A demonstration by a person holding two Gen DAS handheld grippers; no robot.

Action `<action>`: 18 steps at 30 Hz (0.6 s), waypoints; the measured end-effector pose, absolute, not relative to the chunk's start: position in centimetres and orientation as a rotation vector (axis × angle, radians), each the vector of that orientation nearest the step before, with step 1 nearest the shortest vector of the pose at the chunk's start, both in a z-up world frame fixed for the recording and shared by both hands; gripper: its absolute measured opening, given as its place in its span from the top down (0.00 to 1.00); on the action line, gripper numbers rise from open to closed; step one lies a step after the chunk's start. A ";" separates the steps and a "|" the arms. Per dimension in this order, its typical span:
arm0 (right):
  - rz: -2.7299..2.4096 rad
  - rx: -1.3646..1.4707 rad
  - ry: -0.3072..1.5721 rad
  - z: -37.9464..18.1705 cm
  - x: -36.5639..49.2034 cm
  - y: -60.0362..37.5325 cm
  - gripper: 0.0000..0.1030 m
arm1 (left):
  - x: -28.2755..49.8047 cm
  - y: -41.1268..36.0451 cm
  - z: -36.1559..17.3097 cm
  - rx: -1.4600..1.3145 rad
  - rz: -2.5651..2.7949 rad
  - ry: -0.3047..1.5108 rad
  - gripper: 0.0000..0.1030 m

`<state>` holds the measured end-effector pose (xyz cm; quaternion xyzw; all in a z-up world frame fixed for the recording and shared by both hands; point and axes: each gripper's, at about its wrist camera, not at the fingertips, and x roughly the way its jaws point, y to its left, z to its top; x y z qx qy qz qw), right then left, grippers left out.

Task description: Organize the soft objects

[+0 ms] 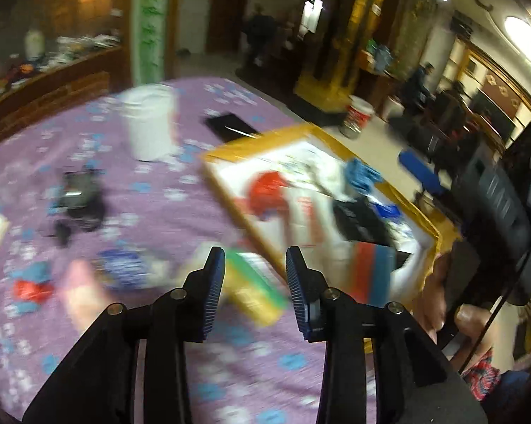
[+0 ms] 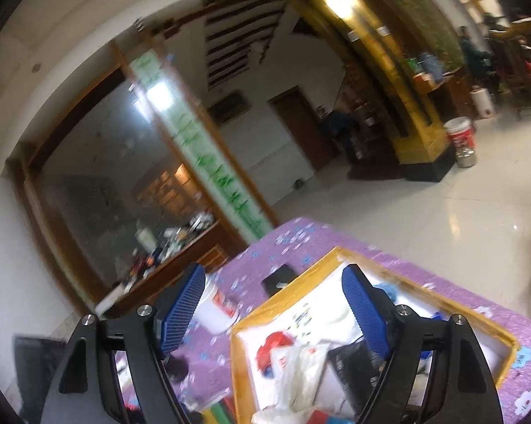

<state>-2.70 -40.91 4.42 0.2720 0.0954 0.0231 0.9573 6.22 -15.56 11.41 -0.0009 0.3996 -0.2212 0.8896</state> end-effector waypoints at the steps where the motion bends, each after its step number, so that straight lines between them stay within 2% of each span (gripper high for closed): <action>1: 0.086 0.536 0.218 4.3 -2.3 -40.2 0.19 | 6.1 -13.9 11.5 -0.027 -0.433 0.821 0.56; 2: 0.149 0.494 0.269 4.1 -1.4 -38.9 0.19 | 6.0 -11.9 11.6 -0.059 -0.397 0.810 0.44; 3: 0.205 0.437 0.317 3.9 -0.7 -37.3 0.19 | 5.9 -10.0 11.5 -0.083 -0.352 0.797 0.41; 8: 0.500 0.253 0.553 1.9 1.5 -29.7 0.20 | 6.6 -2.2 9.8 -0.088 -0.061 0.785 0.41; 11: 0.540 0.140 0.608 0.8 1.4 -26.9 0.20 | 8.5 1.7 7.6 -0.109 0.086 0.825 0.41; 15: 0.630 0.144 0.707 -0.5 1.5 -24.9 0.20 | 10.8 5.5 4.1 -0.249 0.144 0.886 0.41; 18: 0.677 0.150 0.795 -1.0 1.3 -23.3 0.20 | 11.4 5.8 2.9 -0.237 0.151 0.886 0.41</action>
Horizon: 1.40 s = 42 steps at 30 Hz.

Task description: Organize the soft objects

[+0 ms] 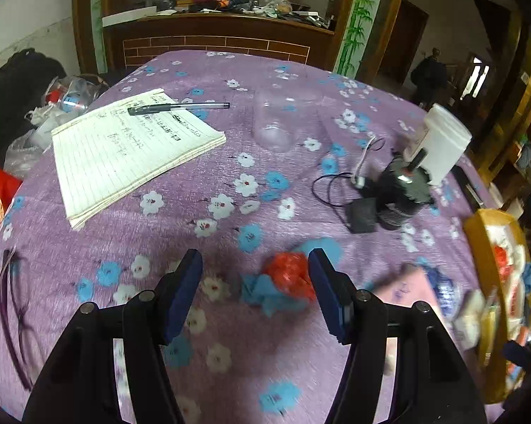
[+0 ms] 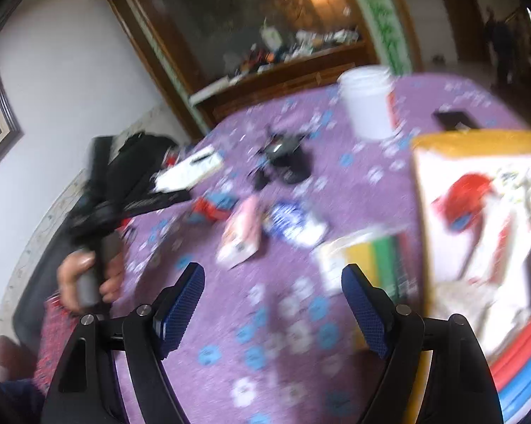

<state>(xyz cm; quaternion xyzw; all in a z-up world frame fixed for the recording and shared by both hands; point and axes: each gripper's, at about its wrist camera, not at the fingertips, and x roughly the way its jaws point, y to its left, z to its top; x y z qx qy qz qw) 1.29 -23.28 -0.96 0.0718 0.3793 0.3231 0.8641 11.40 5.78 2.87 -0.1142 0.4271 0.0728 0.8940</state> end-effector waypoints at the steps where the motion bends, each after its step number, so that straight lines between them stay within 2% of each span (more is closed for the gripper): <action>1: 0.690 0.147 0.817 -1.0 1.3 -22.7 0.20 | 11.4 5.7 2.7 -0.234 0.118 0.890 0.41; 8: 0.667 0.116 0.862 -0.5 1.5 -18.7 0.20 | 12.5 2.4 1.5 -0.089 0.077 0.911 0.41; 9: 0.667 0.122 0.871 -0.6 1.9 -18.0 0.20 | 12.6 1.7 0.9 -0.037 0.100 0.926 0.42; 11: 0.652 0.113 0.882 -0.7 2.5 -17.2 0.20 | 12.4 1.1 0.5 0.005 0.121 0.924 0.62; 12: 0.634 0.096 0.892 -1.0 2.8 -16.5 0.20 | 12.3 0.9 0.7 0.012 0.123 0.918 0.64; 19: 0.562 0.039 0.939 -2.7 5.3 -13.1 0.21 | 11.3 1.7 2.2 -0.040 0.140 0.865 0.64; 20: 0.562 0.039 0.945 -3.0 5.6 -12.7 0.23 | 11.1 1.9 2.5 -0.048 0.143 0.852 0.64; 22: 0.563 0.030 0.947 -3.8 6.1 -12.1 0.35 | 11.3 2.2 2.8 -0.060 0.144 0.836 0.64; 23: 0.554 0.007 0.959 -4.3 6.2 -11.7 0.54 | 11.2 2.3 3.0 -0.067 0.141 0.829 0.64; 24: 0.549 -0.005 0.977 -4.9 6.4 -11.5 0.63 | 11.1 2.3 3.1 -0.071 0.143 0.823 0.64; 30: 0.601 0.056 0.939 -4.4 5.6 -13.5 0.74 | 10.4 2.3 3.9 -0.084 0.132 0.777 0.64; 42: 0.537 0.170 0.743 -1.1 3.6 -19.4 0.73 | 7.6 -1.1 6.1 0.056 0.155 0.598 0.64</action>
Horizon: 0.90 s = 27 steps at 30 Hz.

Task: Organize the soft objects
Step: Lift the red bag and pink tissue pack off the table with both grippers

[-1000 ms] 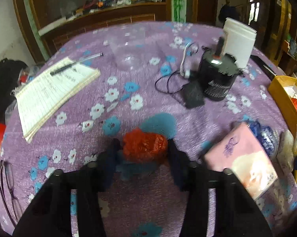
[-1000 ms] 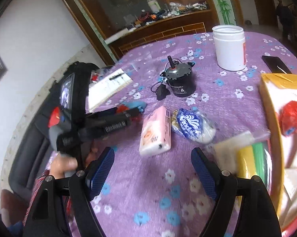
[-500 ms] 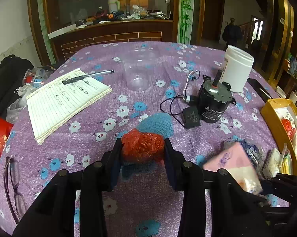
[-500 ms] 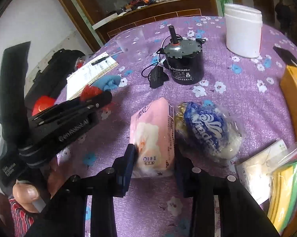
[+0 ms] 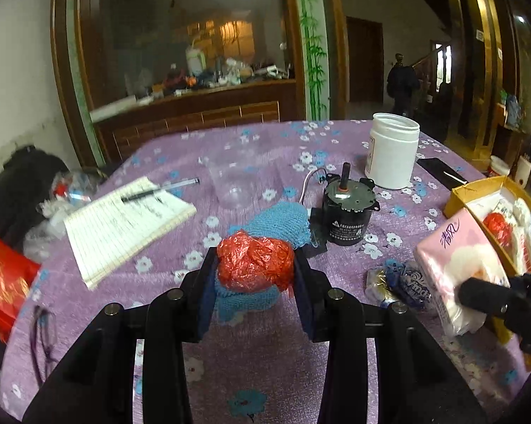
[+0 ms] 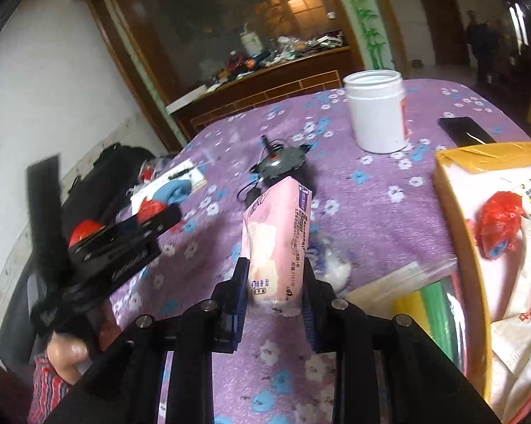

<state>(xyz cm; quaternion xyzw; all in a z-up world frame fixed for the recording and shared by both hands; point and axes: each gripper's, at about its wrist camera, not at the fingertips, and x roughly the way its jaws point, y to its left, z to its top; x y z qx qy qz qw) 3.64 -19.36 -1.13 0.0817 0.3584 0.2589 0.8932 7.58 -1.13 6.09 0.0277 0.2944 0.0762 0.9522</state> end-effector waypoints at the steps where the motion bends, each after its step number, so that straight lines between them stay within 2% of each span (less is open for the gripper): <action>1: 0.537 0.179 0.744 -1.2 3.7 -19.5 0.73 | 7.5 -1.3 6.1 0.068 0.160 0.591 0.64; 27: 0.544 0.184 0.677 -0.7 3.6 -19.2 0.73 | 6.1 -2.8 6.6 0.186 0.264 0.469 0.64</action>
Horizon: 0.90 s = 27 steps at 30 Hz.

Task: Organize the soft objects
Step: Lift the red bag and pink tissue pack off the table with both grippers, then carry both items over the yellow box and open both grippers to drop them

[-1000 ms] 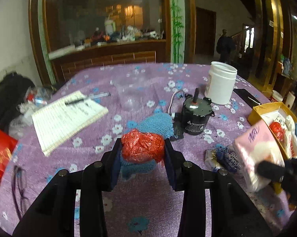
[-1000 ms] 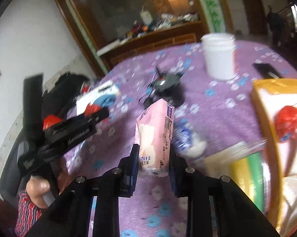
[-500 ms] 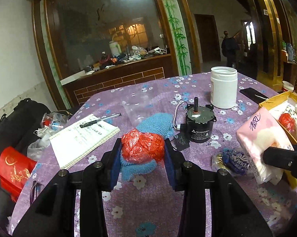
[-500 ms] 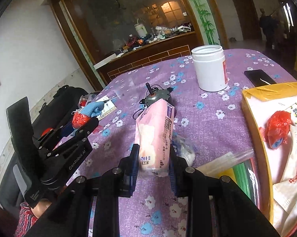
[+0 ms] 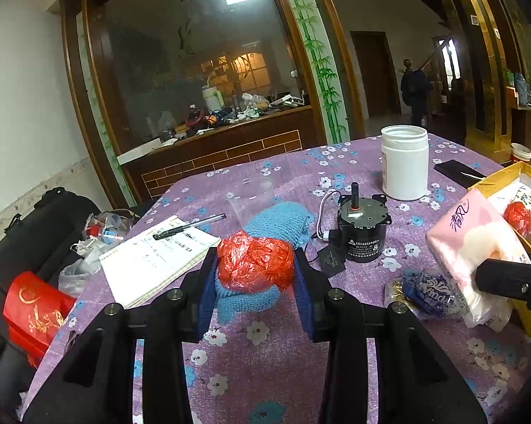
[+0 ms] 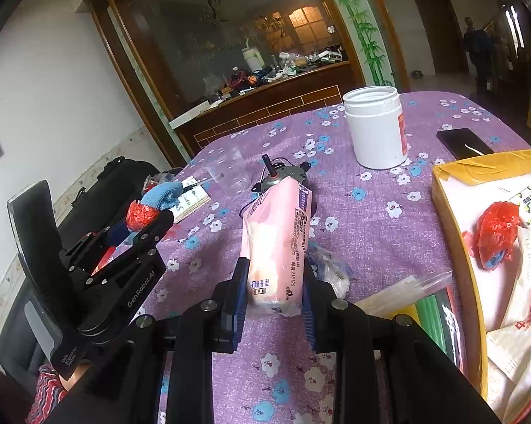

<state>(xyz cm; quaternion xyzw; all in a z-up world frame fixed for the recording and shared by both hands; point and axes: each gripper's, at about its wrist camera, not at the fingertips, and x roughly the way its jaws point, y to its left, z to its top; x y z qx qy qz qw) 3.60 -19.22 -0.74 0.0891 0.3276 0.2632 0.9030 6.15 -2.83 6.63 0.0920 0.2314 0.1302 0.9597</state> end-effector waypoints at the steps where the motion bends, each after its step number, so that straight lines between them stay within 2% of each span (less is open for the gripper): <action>1: 0.545 0.186 0.676 -0.7 3.6 -19.2 0.73 | 6.2 -2.9 6.6 0.187 0.266 0.467 0.64; 21: 0.531 0.210 0.662 -0.4 3.5 -20.0 0.73 | 6.0 -3.1 6.4 0.208 0.281 0.462 0.64; 27: 0.505 0.274 0.615 1.6 3.4 -22.3 0.73 | 5.9 -2.9 6.8 0.172 0.238 0.484 0.64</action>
